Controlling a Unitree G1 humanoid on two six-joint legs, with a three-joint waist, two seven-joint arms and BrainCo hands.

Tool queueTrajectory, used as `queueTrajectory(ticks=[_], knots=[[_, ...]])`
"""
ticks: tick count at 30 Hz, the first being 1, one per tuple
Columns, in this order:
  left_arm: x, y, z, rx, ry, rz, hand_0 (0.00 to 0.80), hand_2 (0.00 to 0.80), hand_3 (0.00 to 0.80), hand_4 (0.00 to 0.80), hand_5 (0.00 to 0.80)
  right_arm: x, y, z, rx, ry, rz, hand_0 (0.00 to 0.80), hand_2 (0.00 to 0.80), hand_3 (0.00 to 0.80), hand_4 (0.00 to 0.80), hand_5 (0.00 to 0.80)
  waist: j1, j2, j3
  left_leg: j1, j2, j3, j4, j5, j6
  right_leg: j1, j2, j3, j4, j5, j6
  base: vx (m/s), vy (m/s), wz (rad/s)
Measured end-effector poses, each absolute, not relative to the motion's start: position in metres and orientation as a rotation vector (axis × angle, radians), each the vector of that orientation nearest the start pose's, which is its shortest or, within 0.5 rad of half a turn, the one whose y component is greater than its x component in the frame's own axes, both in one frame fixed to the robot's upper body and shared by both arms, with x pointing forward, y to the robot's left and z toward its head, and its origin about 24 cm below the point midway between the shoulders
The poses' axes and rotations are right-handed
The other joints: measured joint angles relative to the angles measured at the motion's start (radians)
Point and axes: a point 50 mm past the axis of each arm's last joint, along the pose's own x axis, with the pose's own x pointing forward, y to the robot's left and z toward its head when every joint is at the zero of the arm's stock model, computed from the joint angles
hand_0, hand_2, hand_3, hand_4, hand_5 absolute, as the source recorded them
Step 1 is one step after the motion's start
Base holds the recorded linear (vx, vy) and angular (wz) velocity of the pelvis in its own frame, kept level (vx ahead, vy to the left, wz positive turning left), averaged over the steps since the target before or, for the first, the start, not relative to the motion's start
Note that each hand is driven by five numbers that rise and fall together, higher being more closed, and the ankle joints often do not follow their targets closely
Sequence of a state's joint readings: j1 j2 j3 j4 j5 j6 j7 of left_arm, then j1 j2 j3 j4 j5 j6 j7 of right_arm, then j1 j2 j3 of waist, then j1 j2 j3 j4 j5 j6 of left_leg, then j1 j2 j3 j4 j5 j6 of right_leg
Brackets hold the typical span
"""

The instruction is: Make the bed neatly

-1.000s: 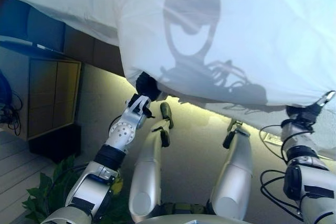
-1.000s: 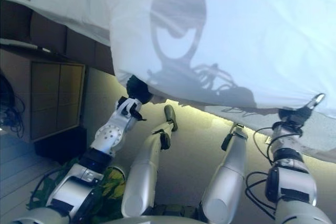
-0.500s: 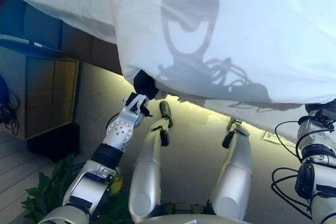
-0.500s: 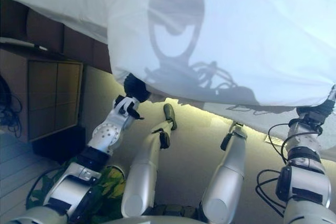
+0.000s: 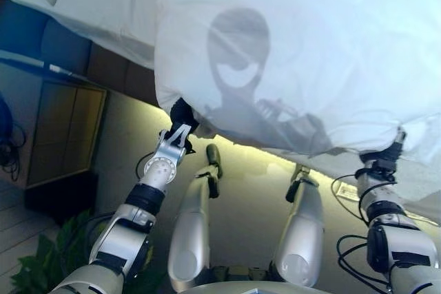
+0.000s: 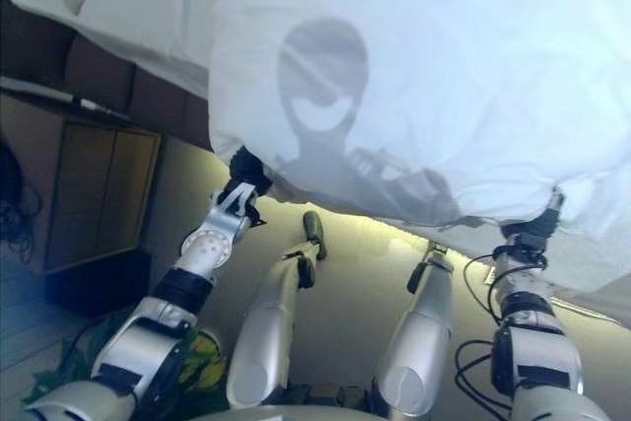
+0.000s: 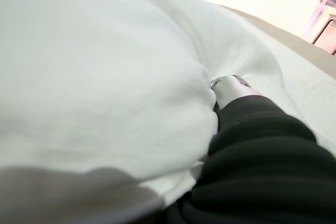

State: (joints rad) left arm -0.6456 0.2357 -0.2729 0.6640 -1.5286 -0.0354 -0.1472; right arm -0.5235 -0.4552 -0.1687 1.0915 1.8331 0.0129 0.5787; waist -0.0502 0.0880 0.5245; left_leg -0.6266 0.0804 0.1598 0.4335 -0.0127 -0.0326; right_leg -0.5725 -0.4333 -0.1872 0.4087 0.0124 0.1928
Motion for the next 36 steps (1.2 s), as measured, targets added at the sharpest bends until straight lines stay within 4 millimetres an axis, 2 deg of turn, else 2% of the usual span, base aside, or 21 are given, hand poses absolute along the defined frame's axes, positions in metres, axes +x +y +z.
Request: queueTrajectory(ticks=[1,3,8,9,11,13,14,16,17,19,21,23,26,30,32,33,34,35,36], knots=[[0.367,0.128,0.081,-1.102,0.107,-0.233,0.8,0.8,0.8,0.8,0.8,0.312,-0.295,0.025,1.439,-0.336,-0.149,0.8,0.8,0.8,0.8,0.8,-0.018,-0.013,-0.003,0.012,0.0,0.0,0.0,-0.003,0.004,0.021,0.0,-0.003,-0.005,0.002,0.001,0.137,0.236,0.07],[0.372,0.127,0.088,-1.089,0.097,-0.239,0.8,0.8,0.8,0.8,0.8,0.319,-0.274,0.027,1.433,-0.301,-0.078,0.8,0.8,0.8,0.8,0.8,-0.022,-0.04,-0.008,0.029,-0.004,0.004,0.009,-0.013,0.005,0.041,-0.005,0.0,-0.014,0.006,0.001,0.143,0.244,0.0],[0.373,0.125,0.09,-1.138,0.103,-0.223,0.8,0.8,0.8,0.8,0.8,0.333,-0.231,0.04,1.362,-0.235,0.022,0.8,0.8,0.8,0.8,0.8,-0.019,-0.05,-0.009,0.068,-0.026,0.008,0.035,-0.03,0.021,0.1,-0.006,0.015,-0.051,0.019,-0.012,0.11,0.202,-0.01],[0.372,0.127,0.087,-1.158,0.108,-0.204,0.8,0.8,0.8,0.8,0.8,0.335,-0.221,0.041,1.344,-0.213,0.032,0.8,0.8,0.8,0.8,0.8,-0.018,-0.052,-0.01,0.08,-0.02,0.014,0.033,-0.036,0.024,0.117,-0.009,0.016,-0.064,0.029,-0.016,0.058,0.221,-0.21],[0.37,0.132,0.081,-1.184,0.121,-0.164,0.8,0.8,0.8,0.8,0.8,0.335,-0.2,0.036,1.311,-0.144,0.053,0.8,0.8,0.8,0.8,0.8,-0.018,-0.063,-0.016,0.104,-0.03,0.035,0.056,-0.064,0.034,0.154,-0.001,0.014,-0.093,0.056,-0.023,0.054,0.186,-0.26],[0.367,0.141,0.074,-1.211,0.127,-0.124,0.8,0.8,0.8,0.8,0.8,0.329,-0.188,0.027,1.292,-0.087,0.062,0.8,0.8,0.8,0.8,0.8,-0.012,-0.083,-0.028,0.125,-0.021,0.044,0.07,-0.088,0.038,0.173,0.001,0.012,-0.097,0.07,-0.031,0.071,0.073,-0.22],[0.365,0.147,0.07,-1.208,0.129,-0.102,0.8,0.8,0.8,0.8,0.8,0.324,-0.185,0.02,1.302,-0.067,0.053,0.8,0.8,0.8,0.8,0.8,-0.008,-0.095,-0.035,0.136,-0.017,0.046,0.065,-0.092,0.04,0.178,0.014,0.005,-0.092,0.076,-0.033,0.084,-0.036,-0.17],[0.36,0.156,0.059,-1.201,0.144,-0.061,0.8,0.8,0.8,0.8,0.8,0.313,-0.183,0.006,1.332,-0.04,0.015,0.8,0.8,0.8,0.8,0.8,0.011,-0.114,-0.052,0.168,-0.001,0.041,0.026,-0.077,0.03,0.194,0.058,-0.021,-0.09,0.061,-0.023,0.092,-0.158,-0.13],[0.357,0.161,0.053,-1.202,0.149,-0.04,0.8,0.8,0.8,0.8,0.8,0.306,-0.185,-0.003,1.353,-0.029,-0.011,0.8,0.8,0.8,0.8,0.8,0.015,-0.126,-0.061,0.188,0.007,0.03,-0.006,-0.06,0.017,0.21,0.1,-0.022,-0.092,0.009,-0.012,0.097,-0.239,0.1],[0.351,0.167,0.044,-1.216,0.156,-0.006,0.8,0.8,0.8,0.8,0.8,0.291,-0.193,-0.018,1.389,-0.034,-0.064,0.8,0.8,0.8,0.8,0.8,0.004,-0.129,-0.068,0.23,0.02,-0.008,-0.078,-0.013,-0.003,0.259,0.17,-0.015,-0.107,-0.025,-0.039,0.053,-0.195,0.41],[0.343,0.172,0.032,-1.219,0.173,0.032,0.8,0.8,0.8,0.8,0.8,0.278,-0.197,-0.031,1.394,-0.016,-0.116,0.8,0.8,0.8,0.8,0.8,0.006,-0.139,-0.096,0.277,0.026,-0.025,-0.162,0.031,-0.028,0.297,0.205,-0.014,-0.143,-0.032,-0.052,-0.027,-0.11,0.25],[0.339,0.176,0.024,-1.22,0.187,0.055,0.8,0.8,0.8,0.8,0.8,0.277,-0.202,-0.031,1.383,-0.023,-0.128,0.8,0.8,0.8,0.8,0.8,0.001,-0.133,-0.127,0.306,0.042,-0.025,-0.223,0.066,-0.045,0.305,0.226,-0.022,-0.154,-0.036,-0.067,0.022,-0.087,0.03],[0.327,0.185,0.008,-1.256,0.193,0.114,0.8,0.8,0.8,0.8,0.8,0.279,-0.203,-0.029,1.38,-0.026,-0.131,0.8,0.8,0.8,0.8,0.8,-0.016,-0.117,-0.155,0.346,0.072,-0.023,-0.235,0.072,-0.06,0.339,0.255,-0.022,-0.16,-0.048,-0.085,0.134,-0.054,-0.1],[0.292,0.191,-0.031,-1.289,0.271,0.226,0.8,0.8,0.8,0.8,0.8,0.253,-0.207,-0.054,1.384,0.051,-0.203,0.8,0.8,0.8,0.8,0.8,-0.013,-0.102,-0.228,0.446,0.116,-0.002,-0.283,0.062,-0.088,0.416,0.289,0.001,-0.207,-0.053,-0.101,0.185,0.146,-0.24],[0.279,0.194,-0.044,-1.297,0.295,0.264,0.8,0.8,0.8,0.8,0.8,0.24,-0.21,-0.064,1.377,0.087,-0.236,0.8,0.8,0.8,0.8,0.8,-0.013,-0.095,-0.279,0.469,0.129,0.0,-0.304,0.063,-0.1,0.431,0.292,0.004,-0.227,-0.052,-0.111,0.136,0.388,-0.18],[0.276,0.195,-0.046,-1.306,0.292,0.268,0.8,0.8,0.8,0.8,0.8,0.238,-0.212,-0.066,1.368,0.093,-0.244,0.8,0.8,0.8,0.8,0.8,-0.012,-0.093,-0.288,0.472,0.139,-0.011,-0.294,0.055,-0.096,0.436,0.288,0.01,-0.232,-0.052,-0.122,0.129,0.468,-0.24],[0.275,0.196,-0.047,-1.315,0.286,0.265,0.8,0.8,0.8,0.8,0.8,0.239,-0.213,-0.066,1.362,0.095,-0.251,0.8,0.8,0.8,0.8,0.8,-0.009,-0.09,-0.291,0.461,0.166,-0.048,-0.264,0.044,-0.11,0.44,0.284,0.014,-0.237,-0.047,-0.12,0.133,0.487,-0.27],[0.273,0.196,-0.048,-1.327,0.281,0.256,0.8,0.8,0.8,0.8,0.8,0.238,-0.215,-0.065,1.351,0.096,-0.252,0.8,0.8,0.8,0.8,0.8,-0.011,-0.084,-0.296,0.46,0.215,-0.079,-0.253,0.041,-0.122,0.44,0.28,0.015,-0.236,-0.044,-0.114,0.149,0.47,-0.18],[0.271,0.192,-0.05,-1.341,0.288,0.242,0.8,0.8,0.8,0.8,0.8,0.236,-0.219,-0.066,1.335,0.099,-0.259,0.8,0.8,0.8,0.8,0.8,-0.014,-0.075,-0.301,0.465,0.262,-0.091,-0.261,0.037,-0.128,0.44,0.27,0.017,-0.232,-0.046,-0.107,0.188,0.48,-0.05]])
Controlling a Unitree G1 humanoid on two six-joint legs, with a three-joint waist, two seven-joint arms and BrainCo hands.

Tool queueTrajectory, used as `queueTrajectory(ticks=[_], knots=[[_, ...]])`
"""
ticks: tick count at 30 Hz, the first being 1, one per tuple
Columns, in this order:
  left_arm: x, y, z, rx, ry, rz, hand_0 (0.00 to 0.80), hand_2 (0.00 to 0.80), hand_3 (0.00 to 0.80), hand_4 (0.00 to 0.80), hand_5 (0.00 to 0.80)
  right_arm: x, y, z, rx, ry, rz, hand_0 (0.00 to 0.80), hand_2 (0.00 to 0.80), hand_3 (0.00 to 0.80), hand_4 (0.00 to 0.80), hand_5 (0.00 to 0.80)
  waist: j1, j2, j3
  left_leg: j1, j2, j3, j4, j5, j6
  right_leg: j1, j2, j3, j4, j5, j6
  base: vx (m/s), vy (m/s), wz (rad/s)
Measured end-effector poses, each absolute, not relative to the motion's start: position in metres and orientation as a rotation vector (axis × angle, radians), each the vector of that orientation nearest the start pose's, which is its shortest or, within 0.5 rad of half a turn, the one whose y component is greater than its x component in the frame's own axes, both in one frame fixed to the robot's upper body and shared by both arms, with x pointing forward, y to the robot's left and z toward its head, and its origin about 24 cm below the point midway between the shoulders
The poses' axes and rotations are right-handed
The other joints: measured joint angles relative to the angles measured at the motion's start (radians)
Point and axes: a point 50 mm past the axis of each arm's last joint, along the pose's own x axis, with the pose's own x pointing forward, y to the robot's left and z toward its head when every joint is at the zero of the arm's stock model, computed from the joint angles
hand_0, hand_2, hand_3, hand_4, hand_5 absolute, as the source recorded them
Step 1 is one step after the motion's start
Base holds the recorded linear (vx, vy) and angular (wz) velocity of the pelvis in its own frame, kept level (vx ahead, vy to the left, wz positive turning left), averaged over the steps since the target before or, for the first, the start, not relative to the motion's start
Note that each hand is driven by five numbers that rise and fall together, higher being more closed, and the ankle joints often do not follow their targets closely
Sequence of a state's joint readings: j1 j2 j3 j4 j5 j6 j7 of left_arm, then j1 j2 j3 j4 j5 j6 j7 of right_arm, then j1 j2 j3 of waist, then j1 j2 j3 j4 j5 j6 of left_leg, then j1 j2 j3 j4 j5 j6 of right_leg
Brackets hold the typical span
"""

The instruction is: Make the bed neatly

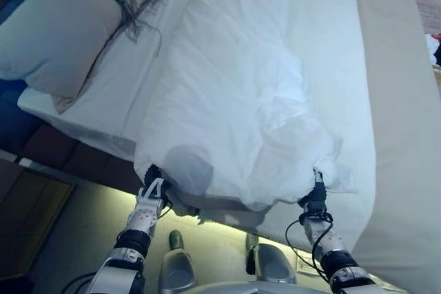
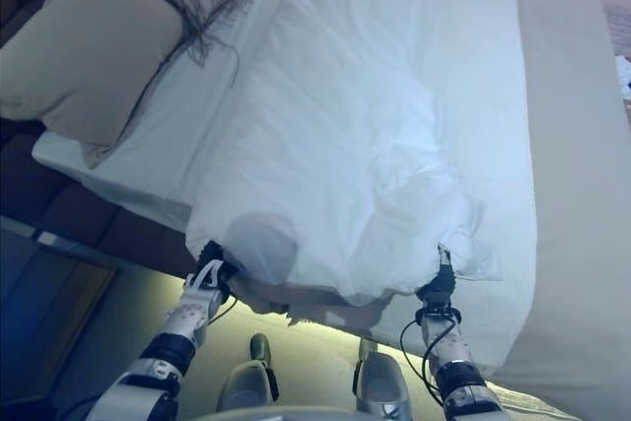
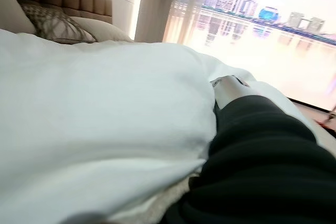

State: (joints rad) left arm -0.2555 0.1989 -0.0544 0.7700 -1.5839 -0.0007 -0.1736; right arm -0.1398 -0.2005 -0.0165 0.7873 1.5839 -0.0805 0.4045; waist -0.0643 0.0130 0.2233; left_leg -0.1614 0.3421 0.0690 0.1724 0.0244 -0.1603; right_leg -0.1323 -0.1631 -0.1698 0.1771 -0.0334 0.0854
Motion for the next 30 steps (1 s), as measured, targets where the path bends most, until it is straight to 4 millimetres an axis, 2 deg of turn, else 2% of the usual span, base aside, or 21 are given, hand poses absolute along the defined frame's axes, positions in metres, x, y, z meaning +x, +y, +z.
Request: queueTrajectory(ticks=[2,3,4,5,6,8,9,11,14,16,19,20,21,22,23,24,25,27,30], knots=[[0.263,0.176,-0.059,-1.383,0.328,0.214,0.8,0.8,0.8,0.8,0.8,0.23,-0.231,-0.068,1.279,0.113,-0.282,0.8,0.8,0.8,0.8,0.8,-0.002,0.026,-0.012,0.059,0.04,0.003,-0.08,0.006,0.009,0.009,-0.036,0.014,0.015,0.0,0.051,0.214,0.472,-0.01],[0.255,0.166,-0.066,-1.396,0.363,0.205,0.8,0.8,0.8,0.8,0.8,0.226,-0.24,-0.068,1.24,0.124,-0.293,0.8,0.8,0.8,0.8,0.8,-0.002,0.055,-0.026,0.108,0.038,0.005,-0.123,0.034,0.045,0.015,-0.046,0.023,0.014,0.005,0.088,0.206,0.473,-0.1],[0.249,0.158,-0.071,-1.405,0.397,0.199,0.8,0.8,0.8,0.8,0.8,0.223,-0.244,-0.069,1.216,0.138,-0.301,0.8,0.8,0.8,0.8,0.8,-0.004,0.081,-0.039,0.138,0.027,0.014,-0.142,0.012,-0.048,0.026,-0.066,0.026,0.006,0.015,0.123,0.224,0.631,-0.04],[0.246,0.157,-0.073,-1.398,0.416,0.191,0.8,0.8,0.8,0.8,0.8,0.217,-0.241,-0.074,1.221,0.16,-0.316,0.8,0.8,0.8,0.8,0.8,0.001,0.054,-0.042,0.155,-0.025,0.012,-0.153,0.02,-0.102,0.035,-0.124,0.028,0.001,0.028,0.138,0.206,0.648,0.08],[0.243,0.157,-0.076,-1.385,0.435,0.19,0.8,0.8,0.8,0.8,0.8,0.21,-0.234,-0.081,1.221,0.2,-0.323,0.8,0.8,0.8,0.8,0.8,0.006,0.028,-0.056,0.155,-0.086,0.01,-0.151,0.011,-0.094,0.046,-0.177,0.026,-0.02,0.048,0.135,0.209,0.662,0.18],[0.239,0.162,-0.078,-1.371,0.456,0.19,0.8,0.8,0.8,0.8,0.8,0.202,-0.219,-0.09,1.228,0.268,-0.309,0.8,0.8,0.8,0.8,0.8,0.019,0.018,-0.062,0.178,-0.144,0.012,-0.144,-0.006,-0.067,0.07,-0.24,0.024,-0.026,0.084,0.12,0.207,0.494,0.11],[0.239,0.164,-0.078,-1.35,0.469,0.178,0.8,0.8,0.8,0.8,0.8,0.198,-0.214,-0.094,1.242,0.285,-0.315,0.8,0.8,0.8,0.8,0.8,0.026,0.016,-0.062,0.191,-0.168,0.017,-0.12,-0.029,-0.056,0.095,-0.265,0.024,-0.028,0.091,0.123,0.201,0.338,0.0],[0.239,0.167,-0.078,-1.308,0.491,0.158,0.8,0.8,0.8,0.8,0.8,0.196,-0.21,-0.097,1.26,0.298,-0.32,0.8,0.8,0.8,0.8,0.8,0.032,0.019,-0.066,0.213,-0.186,0.025,-0.089,-0.056,-0.046,0.136,-0.284,0.024,-0.04,0.09,0.125,0.164,0.191,0.0],[0.238,0.168,-0.078,-1.238,0.535,0.124,0.8,0.8,0.8,0.8,0.8,0.195,-0.212,-0.097,1.297,0.269,-0.347,0.8,0.8,0.8,0.8,0.8,0.046,0.01,-0.08,0.197,-0.202,0.023,-0.035,-0.096,-0.046,0.144,-0.296,0.019,-0.07,0.081,0.163,0.086,0.256,-0.17],[0.237,0.166,-0.079,-1.21,0.563,0.107,0.8,0.8,0.8,0.8,0.8,0.194,-0.217,-0.095,1.3,0.253,-0.363,0.8,0.8,0.8,0.8,0.8,0.047,0.014,-0.083,0.185,-0.201,0.033,-0.015,-0.114,-0.041,0.109,-0.3,0.009,-0.026,0.092,0.159,0.017,0.316,-0.29],[0.236,0.171,-0.08,-1.204,0.564,0.129,0.8,0.8,0.8,0.8,0.8,0.182,-0.218,-0.096,1.301,0.254,-0.371,0.8,0.8,0.8,0.8,0.8,0.04,0.009,-0.09,0.181,-0.199,0.043,0.006,-0.135,-0.027,0.074,-0.291,0.01,0.015,0.147,0.119,0.048,0.187,-0.23],[0.235,0.177,-0.081,-1.208,0.552,0.152,0.8,0.8,0.8,0.8,0.8,0.178,-0.215,-0.098,1.303,0.272,-0.372,0.8,0.8,0.8,0.8,0.8,0.027,0.008,-0.099,0.185,-0.189,0.055,-0.009,-0.131,-0.022,0.05,-0.275,-0.003,0.037,0.153,0.116,0.066,0.037,-0.31],[0.231,0.185,-0.083,-1.217,0.54,0.187,0.8,0.8,0.8,0.8,0.8,0.174,-0.21,-0.102,1.308,0.301,-0.366,0.8,0.8,0.8,0.8,0.8,0.028,0.026,-0.11,0.185,-0.149,0.06,-0.022,-0.122,-0.025,0.005,-0.222,-0.007,0.128,0.041,0.141,0.028,-0.062,-0.31],[0.227,0.191,-0.085,-1.22,0.529,0.215,0.8,0.8,0.8,0.8,0.8,0.169,-0.204,-0.104,1.313,0.329,-0.355,0.8,0.8,0.8,0.8,0.8,0.026,0.027,-0.128,0.185,-0.121,0.059,-0.05,-0.102,-0.038,-0.01,-0.115,-0.022,0.196,-0.061,0.114,-0.005,-0.117,-0.21],[0.226,0.198,-0.085,-1.213,0.512,0.24,0.8,0.8,0.8,0.8,0.8,0.168,-0.204,-0.105,1.312,0.338,-0.35,0.8,0.8,0.8,0.8,0.8,0.021,0.03,-0.132,0.177,-0.096,0.055,-0.062,-0.072,-0.062,-0.005,-0.042,-0.021,0.166,-0.11,0.047,-0.049,-0.13,0.25],[0.227,0.194,-0.085,-1.221,0.512,0.236,0.8,0.8,0.8,0.8,0.8,0.164,-0.208,-0.106,1.313,0.332,-0.368,0.8,0.8,0.8,0.8,0.8,0.012,0.028,-0.137,0.152,-0.091,0.048,-0.05,-0.046,-0.047,0.012,-0.025,-0.034,0.124,-0.087,0.041,-0.068,-0.103,0.48],[0.227,0.189,-0.085,-1.231,0.519,0.23,0.8,0.8,0.8,0.8,0.8,0.164,-0.21,-0.106,1.319,0.321,-0.381,0.8,0.8,0.8,0.8,0.8,0.018,0.023,-0.138,0.127,-0.098,0.055,-0.05,-0.012,-0.007,0.02,-0.023,-0.051,0.099,-0.067,0.033,-0.115,-0.068,0.64],[0.227,0.177,-0.087,-1.259,0.53,0.213,0.8,0.8,0.8,0.8,0.8,0.167,-0.212,-0.103,1.3,0.308,-0.377,0.8,0.8,0.8,0.8,0.8,0.032,0.026,-0.139,0.095,-0.098,0.055,-0.037,0.02,0.035,0.032,-0.013,-0.063,0.058,-0.054,0.024,-0.135,-0.041,0.35],[0.228,0.166,-0.086,-1.308,0.516,0.203,0.8,0.8,0.8,0.8,0.8,0.181,-0.211,-0.096,1.272,0.299,-0.334,0.8,0.8,0.8,0.8,0.8,0.038,0.031,-0.139,0.06,-0.096,0.055,-0.014,0.053,0.037,0.036,-0.003,-0.069,0.007,-0.027,0.016,-0.097,-0.006,0.04]])
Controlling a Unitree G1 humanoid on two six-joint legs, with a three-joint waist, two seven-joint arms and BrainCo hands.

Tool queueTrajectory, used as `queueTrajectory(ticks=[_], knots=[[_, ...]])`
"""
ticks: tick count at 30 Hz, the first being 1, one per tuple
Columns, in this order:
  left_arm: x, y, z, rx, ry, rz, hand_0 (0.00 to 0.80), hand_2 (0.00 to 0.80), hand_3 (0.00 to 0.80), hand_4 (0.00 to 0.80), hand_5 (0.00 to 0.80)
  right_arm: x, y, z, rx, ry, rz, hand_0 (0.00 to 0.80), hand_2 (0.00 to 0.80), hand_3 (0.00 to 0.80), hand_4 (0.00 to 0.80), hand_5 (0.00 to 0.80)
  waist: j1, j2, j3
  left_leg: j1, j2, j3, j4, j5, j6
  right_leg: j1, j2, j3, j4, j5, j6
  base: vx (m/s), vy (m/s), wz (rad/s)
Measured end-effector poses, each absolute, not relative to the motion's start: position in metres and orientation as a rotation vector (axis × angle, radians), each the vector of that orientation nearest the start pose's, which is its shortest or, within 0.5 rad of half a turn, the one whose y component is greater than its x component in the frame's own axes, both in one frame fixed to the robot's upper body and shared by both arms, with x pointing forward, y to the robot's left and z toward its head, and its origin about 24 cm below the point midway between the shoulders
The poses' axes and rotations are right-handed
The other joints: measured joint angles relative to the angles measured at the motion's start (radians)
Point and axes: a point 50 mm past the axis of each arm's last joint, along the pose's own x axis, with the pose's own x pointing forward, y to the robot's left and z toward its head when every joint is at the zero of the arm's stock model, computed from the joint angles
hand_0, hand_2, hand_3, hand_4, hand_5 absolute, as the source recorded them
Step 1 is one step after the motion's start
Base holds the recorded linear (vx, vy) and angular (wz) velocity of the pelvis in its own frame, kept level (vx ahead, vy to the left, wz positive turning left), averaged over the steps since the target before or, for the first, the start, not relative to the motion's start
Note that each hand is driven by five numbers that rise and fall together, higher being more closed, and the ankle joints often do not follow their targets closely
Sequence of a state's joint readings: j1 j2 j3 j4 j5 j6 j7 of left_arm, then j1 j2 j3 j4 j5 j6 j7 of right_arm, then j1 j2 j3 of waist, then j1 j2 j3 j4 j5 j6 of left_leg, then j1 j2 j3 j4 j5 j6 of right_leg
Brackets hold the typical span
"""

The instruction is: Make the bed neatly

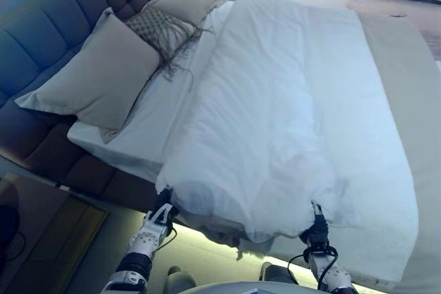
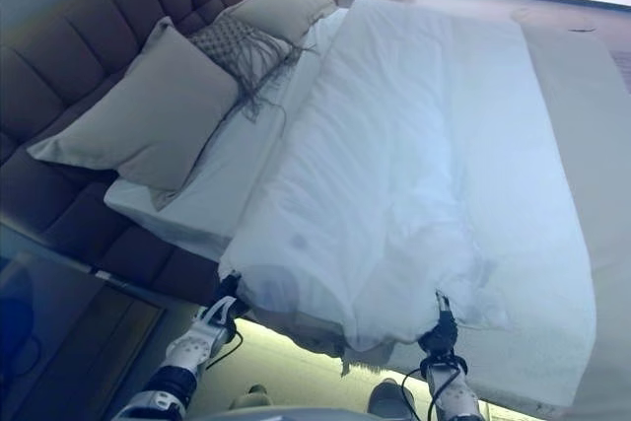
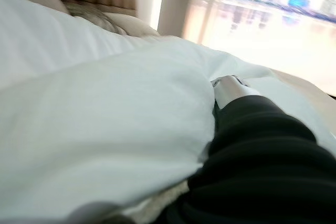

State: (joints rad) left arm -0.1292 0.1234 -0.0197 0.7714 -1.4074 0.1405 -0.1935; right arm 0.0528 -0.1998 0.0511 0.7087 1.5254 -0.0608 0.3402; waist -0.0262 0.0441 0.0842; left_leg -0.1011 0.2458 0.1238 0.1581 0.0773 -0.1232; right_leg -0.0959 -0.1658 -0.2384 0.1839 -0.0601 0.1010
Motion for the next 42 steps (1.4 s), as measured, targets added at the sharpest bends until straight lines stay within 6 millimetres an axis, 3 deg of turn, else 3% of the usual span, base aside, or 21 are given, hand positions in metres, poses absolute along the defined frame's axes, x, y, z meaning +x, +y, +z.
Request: queueTrajectory(ticks=[7,9,11,12,14,17,19,22,26,28,29,34,36,38,42], knots=[[0.223,0.163,-0.087,-1.375,0.496,0.223,0.8,0.8,0.8,0.8,0.8,0.184,-0.211,-0.096,1.262,0.311,-0.342,0.8,0.8,0.8,0.8,0.8,0.018,0.001,0.009,0.004,0.047,-0.075,0.046,0.008,-0.037,0.068,0.028,0.006,-0.09,0.039,-0.02,0.114,0.173,-0.07],[0.222,0.162,-0.088,-1.384,0.505,0.221,0.8,0.8,0.8,0.8,0.8,0.185,-0.215,-0.095,1.255,0.31,-0.35,0.8,0.8,0.8,0.8,0.8,0.014,0.008,0.016,0.025,0.065,-0.075,0.006,0.004,-0.049,0.075,0.028,0.016,-0.083,0.037,-0.017,0.141,0.357,-0.15],[0.222,0.159,-0.088,-1.392,0.513,0.21,0.8,0.8,0.8,0.8,0.8,0.185,-0.224,-0.093,1.235,0.294,-0.365,0.8,0.8,0.8,0.8,0.8,0.011,0.036,0.024,0.068,0.088,-0.073,-0.068,0.003,-0.049,0.077,0.022,0.029,-0.067,0.024,0.002,0.174,0.432,-0.13],[0.221,0.158,-0.089,-1.396,0.518,0.208,0.8,0.8,0.8,0.8,0.8,0.184,-0.23,-0.092,1.214,0.292,-0.37,0.8,0.8,0.8,0.8,0.8,0.011,0.053,0.021,0.096,0.079,-0.069,-0.094,-0.011,-0.07,0.075,0.017,0.037,-0.053,0.023,0.026,0.17,0.464,-0.09],[0.221,0.156,-0.089,-1.401,0.534,0.197,0.8,0.8,0.8,0.8,0.8,0.183,-0.229,-0.093,1.204,0.304,-0.381,0.8,0.8,0.8,0.8,0.8,0.001,0.05,0.026,0.135,0.051,-0.053,-0.155,-0.053,-0.13,0.078,-0.031,0.042,-0.049,0.028,0.063,0.16,0.615,0.03],[0.222,0.158,-0.089,-1.39,0.552,0.189,0.8,0.8,0.8,0.8,0.8,0.183,-0.21,-0.099,1.252,0.323,-0.384,0.8,0.8,0.8,0.8,0.8,-0.013,-0.014,0.033,0.144,-0.061,-0.023,-0.142,-0.067,-0.077,0.092,-0.143,0.059,-0.062,0.05,0.106,0.101,0.505,0.04],[0.223,0.151,-0.088,-1.38,0.582,0.166,0.8,0.8,0.8,0.8,0.8,0.181,-0.208,-0.1,1.259,0.333,-0.393,0.8,0.8,0.8,0.8,0.8,-0.014,-0.021,0.035,0.142,-0.103,0.006,-0.094,-0.092,-0.052,0.115,-0.191,0.059,-0.063,0.057,0.118,0.153,0.341,0.11],[0.222,0.143,-0.09,-1.349,0.623,0.136,0.8,0.8,0.8,0.8,0.8,0.182,-0.213,-0.1,1.208,0.348,-0.401,0.8,0.8,0.8,0.8,0.8,-0.014,-0.018,0.043,0.143,-0.148,0.003,-0.019,-0.153,-0.029,0.125,-0.23,0.065,-0.042,0.055,0.119,0.153,0.233,-0.13],[0.218,0.162,-0.092,-1.256,0.619,0.159,0.8,0.8,0.8,0.8,0.8,0.175,-0.214,-0.107,1.175,0.399,-0.418,0.8,0.8,0.8,0.8,0.8,-0.01,-0.04,0.058,0.113,-0.142,0.017,0.031,-0.19,-0.028,0.02,-0.232,0.077,0.055,0.055,0.119,-0.126,0.017,-0.47],[0.23,0.17,-0.085,-1.202,0.583,0.144,0.8,0.8,0.8,0.8,0.8,0.17,-0.219,-0.111,1.129,0.434,-0.426,0.8,0.8,0.8,0.8,0.8,-0.012,-0.052,0.064,-0.009,-0.133,-0.032,0.113,-0.21,-0.035,-0.056,-0.205,0.124,0.063,0.04,0.134,-0.491,-0.015,0.07],[0.244,0.168,-0.075,-1.163,0.556,0.101,0.8,0.8,0.8,0.8,0.8,0.171,-0.225,-0.113,1.097,0.45,-0.425,0.8,0.8,0.8,0.8,0.8,-0.013,-0.055,0.074,-0.096,-0.121,-0.057,0.164,-0.212,-0.037,-0.108,-0.197,0.123,0.08,0.037,0.14,-0.427,-0.005,0.52],[0.298,0.158,-0.035,-1.151,0.387,0.009,0.8,0.8,0.8,0.8,0.8,0.223,-0.245,-0.092,1.048,0.387,-0.401,0.8,0.8,0.8,0.8,0.8,-0.01,-0.002,0.207,-0.335,-0.076,-0.096,0.255,-0.182,-0.045,-0.315,-0.157,0.119,0.135,0.063,0.106,-0.281,0.034,0.14],[0.314,0.156,-0.022,-1.138,0.341,-0.024,0.8,0.8,0.8,0.8,0.8,0.237,-0.247,-0.085,1.069,0.351,-0.391,0.8,0.8,0.8,0.8,0.8,-0.011,-0.001,0.258,-0.396,-0.075,-0.104,0.281,-0.172,-0.04,-0.371,-0.158,0.119,0.155,0.07,0.101,-0.147,0.13,0.08],[0.325,0.156,-0.011,-1.136,0.298,-0.043,0.8,0.8,0.8,0.8,0.8,0.247,-0.248,-0.078,1.092,0.309,-0.375,0.8,0.8,0.8,0.8,0.8,-0.014,-0.003,0.31,-0.433,-0.078,-0.1,0.298,-0.164,-0.034,-0.4,-0.166,0.119,0.16,0.083,0.098,-0.115,0.217,0.09],[0.335,0.148,0.004,-1.132,0.225,-0.112,0.8,0.8,0.8,0.8,0.8,0.263,-0.256,-0.064,1.136,0.223,-0.377,0.8,0.8,0.8,0.8,0.8,-0.021,-0.004,0.352,-0.51,-0.125,-0.085,0.321,-0.153,-0.013,-0.463,-0.207,0.134,0.143,0.116,0.119,-0.079,0.269,0.1]])
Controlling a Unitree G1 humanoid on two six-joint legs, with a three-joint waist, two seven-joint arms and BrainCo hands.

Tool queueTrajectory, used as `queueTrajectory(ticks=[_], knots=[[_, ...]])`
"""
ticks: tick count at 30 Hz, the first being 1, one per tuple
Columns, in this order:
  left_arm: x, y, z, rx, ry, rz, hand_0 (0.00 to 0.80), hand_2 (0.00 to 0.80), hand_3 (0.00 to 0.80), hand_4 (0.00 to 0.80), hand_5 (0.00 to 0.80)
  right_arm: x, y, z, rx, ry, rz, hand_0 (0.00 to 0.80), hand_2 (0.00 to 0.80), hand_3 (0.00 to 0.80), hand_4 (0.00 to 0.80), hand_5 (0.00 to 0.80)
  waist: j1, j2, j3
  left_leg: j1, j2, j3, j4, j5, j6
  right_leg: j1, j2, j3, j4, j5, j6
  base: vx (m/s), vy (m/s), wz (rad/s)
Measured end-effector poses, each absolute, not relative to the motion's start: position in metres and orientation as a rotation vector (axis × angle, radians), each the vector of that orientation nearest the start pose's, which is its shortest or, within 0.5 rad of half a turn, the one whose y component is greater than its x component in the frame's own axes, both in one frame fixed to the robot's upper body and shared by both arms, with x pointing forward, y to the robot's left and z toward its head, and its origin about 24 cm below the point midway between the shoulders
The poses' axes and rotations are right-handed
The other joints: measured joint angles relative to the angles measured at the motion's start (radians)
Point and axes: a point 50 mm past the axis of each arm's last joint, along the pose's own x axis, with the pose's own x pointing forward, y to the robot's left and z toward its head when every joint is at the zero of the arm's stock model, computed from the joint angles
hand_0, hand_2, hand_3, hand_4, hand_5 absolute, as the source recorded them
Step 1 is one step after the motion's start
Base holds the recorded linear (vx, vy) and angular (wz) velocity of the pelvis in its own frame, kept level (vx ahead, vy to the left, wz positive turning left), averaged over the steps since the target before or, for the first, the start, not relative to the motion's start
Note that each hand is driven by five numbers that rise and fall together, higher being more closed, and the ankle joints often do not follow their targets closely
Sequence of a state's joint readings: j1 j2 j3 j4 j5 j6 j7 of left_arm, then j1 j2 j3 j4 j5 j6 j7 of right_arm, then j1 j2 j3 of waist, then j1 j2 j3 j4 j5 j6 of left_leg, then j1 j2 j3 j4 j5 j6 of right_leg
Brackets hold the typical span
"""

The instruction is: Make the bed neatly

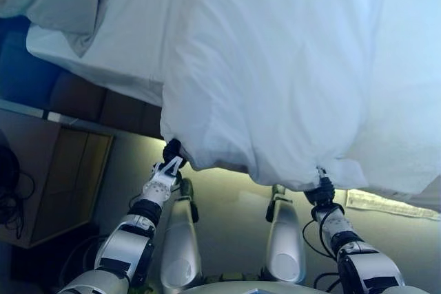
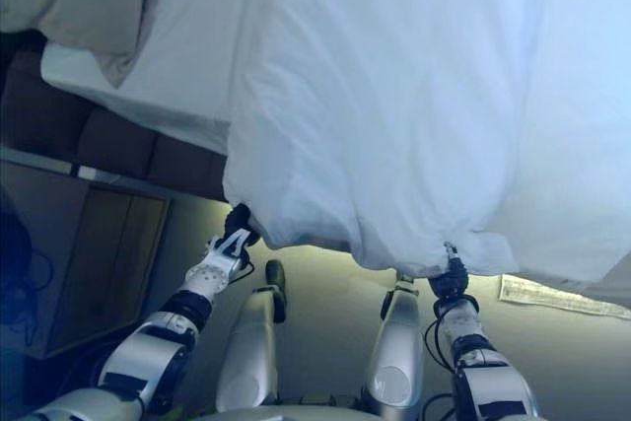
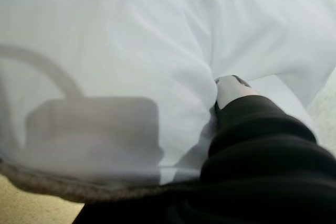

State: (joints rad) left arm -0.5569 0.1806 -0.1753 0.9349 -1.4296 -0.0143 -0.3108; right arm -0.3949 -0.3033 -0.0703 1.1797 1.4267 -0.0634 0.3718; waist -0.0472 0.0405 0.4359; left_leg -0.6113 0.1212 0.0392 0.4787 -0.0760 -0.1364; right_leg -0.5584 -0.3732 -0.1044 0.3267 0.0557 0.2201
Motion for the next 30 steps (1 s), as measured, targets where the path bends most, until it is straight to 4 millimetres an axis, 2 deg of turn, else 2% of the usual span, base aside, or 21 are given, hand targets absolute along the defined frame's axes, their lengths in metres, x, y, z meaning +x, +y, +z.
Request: queueTrajectory(ticks=[3,7,10,14,20,30], knots=[[0.34,0.143,0.011,-1.132,0.189,-0.128,0.8,0.8,0.8,0.8,0.8,0.275,-0.257,-0.053,1.145,0.184,-0.358,0.8,0.8,0.8,0.8,0.8,-0.008,0.001,0.026,-0.041,-0.025,0.031,0.038,-0.017,0.025,-0.034,-0.03,0.027,-0.012,0.022,0.022,-0.067,0.255,-0.02],[0.348,0.147,0.024,-1.1,0.145,-0.141,0.8,0.8,0.8,0.8,0.8,0.29,-0.258,-0.038,1.14,0.143,-0.324,0.8,0.8,0.8,0.8,0.8,-0.019,0.008,0.048,-0.111,-0.046,0.054,0.08,-0.034,0.049,-0.093,-0.052,0.051,-0.02,0.042,0.024,-0.06,0.19,0.0],[0.353,0.152,0.031,-1.077,0.12,-0.144,0.8,0.8,0.8,0.8,0.8,0.296,-0.264,-0.03,1.127,0.121,-0.319,0.8,0.8,0.8,0.8,0.8,-0.019,0.012,0.052,-0.148,-0.045,0.069,0.101,-0.043,0.059,-0.128,-0.053,0.073,-0.036,0.058,0.02,-0.049,0.132,-0.12],[0.359,0.159,0.042,-1.013,0.077,-0.14,0.8,0.8,0.8,0.8,0.8,0.303,-0.276,-0.017,1.118,0.084,-0.341,0.8,0.8,0.8,0.8,0.8,-0.018,0.025,0.06,-0.207,-0.045,0.073,0.129,-0.048,0.064,-0.184,-0.051,0.089,-0.047,0.076,0.018,-0.035,0.097,-0.09],[0.365,0.167,0.046,-1.015,0.067,-0.077,0.8,0.8,0.8,0.8,0.8,0.304,-0.299,-0.006,1.085,0.077,-0.44,0.8,0.8,0.8,0.8,0.8,-0.018,0.03,0.062,-0.271,-0.036,0.086,0.144,-0.052,0.07,-0.248,-0.047,0.096,-0.051,0.088,0.017,-0.024,0.005,-0.05],[0.365,0.176,0.043,-1.035,0.047,0.004,0.8,0.8,0.8,0.8,0.8,0.312,-0.295,0.0,1.086,0.124,-0.426,0.8,0.8,0.8,0.8,0.8,-0.011,0.029,0.062,-0.305,-0.002,0.087,0.143,-0.06,0.058,-0.29,-0.018,0.087,-0.049,0.092,0.024,-0.031,-0.033,-0.07]])
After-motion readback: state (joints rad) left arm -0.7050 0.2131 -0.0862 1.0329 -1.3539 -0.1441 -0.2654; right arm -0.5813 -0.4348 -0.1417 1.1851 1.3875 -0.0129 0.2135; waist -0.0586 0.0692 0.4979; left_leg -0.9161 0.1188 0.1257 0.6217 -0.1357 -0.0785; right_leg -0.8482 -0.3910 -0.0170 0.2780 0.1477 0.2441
